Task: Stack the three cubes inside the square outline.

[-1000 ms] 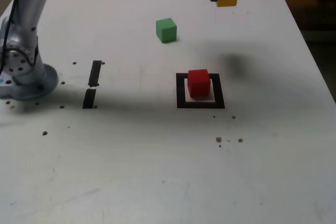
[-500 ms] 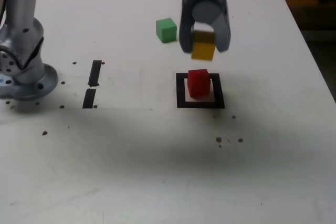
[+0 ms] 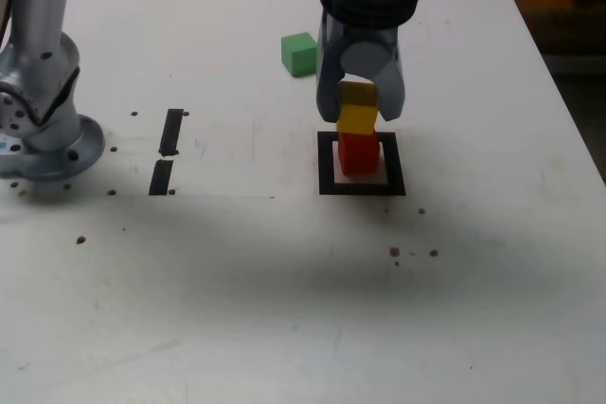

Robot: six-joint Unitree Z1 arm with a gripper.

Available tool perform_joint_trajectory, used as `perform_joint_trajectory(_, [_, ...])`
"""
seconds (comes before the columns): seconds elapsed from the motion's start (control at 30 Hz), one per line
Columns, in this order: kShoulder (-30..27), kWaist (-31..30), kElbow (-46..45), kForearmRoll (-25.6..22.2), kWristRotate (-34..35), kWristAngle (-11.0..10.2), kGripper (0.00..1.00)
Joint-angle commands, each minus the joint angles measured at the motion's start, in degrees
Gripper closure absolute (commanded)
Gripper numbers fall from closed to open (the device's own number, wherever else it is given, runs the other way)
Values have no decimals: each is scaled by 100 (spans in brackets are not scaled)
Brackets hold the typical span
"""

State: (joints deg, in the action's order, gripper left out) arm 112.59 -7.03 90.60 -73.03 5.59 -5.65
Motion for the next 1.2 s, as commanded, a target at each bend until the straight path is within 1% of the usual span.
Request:
perform_joint_trajectory(0.0, [-3, -3, 1, 21, 17, 16, 83])
perform_joint_trajectory(0.17, [3, -30, -26, 81, 83, 42, 83])
perform_joint_trajectory(0.3, [40, -53, -112, 219, 170, 51, 83])
perform_joint_trajectory(0.6, [93, -61, -252, 353, 292, -60, 83])
perform_joint_trajectory(0.77, [106, -61, -277, 447, 314, -55, 83])
perform_joint_trajectory(0.87, [115, -61, -276, 487, 334, -38, 81])
perform_joint_trajectory(1.03, [145, -61, -304, 523, 361, -10, 72])
perform_joint_trajectory(1.1, [150, -61, -335, 522, 376, 6, 65])
perform_joint_trajectory(1.17, [156, -61, -358, 520, 388, 29, 54])
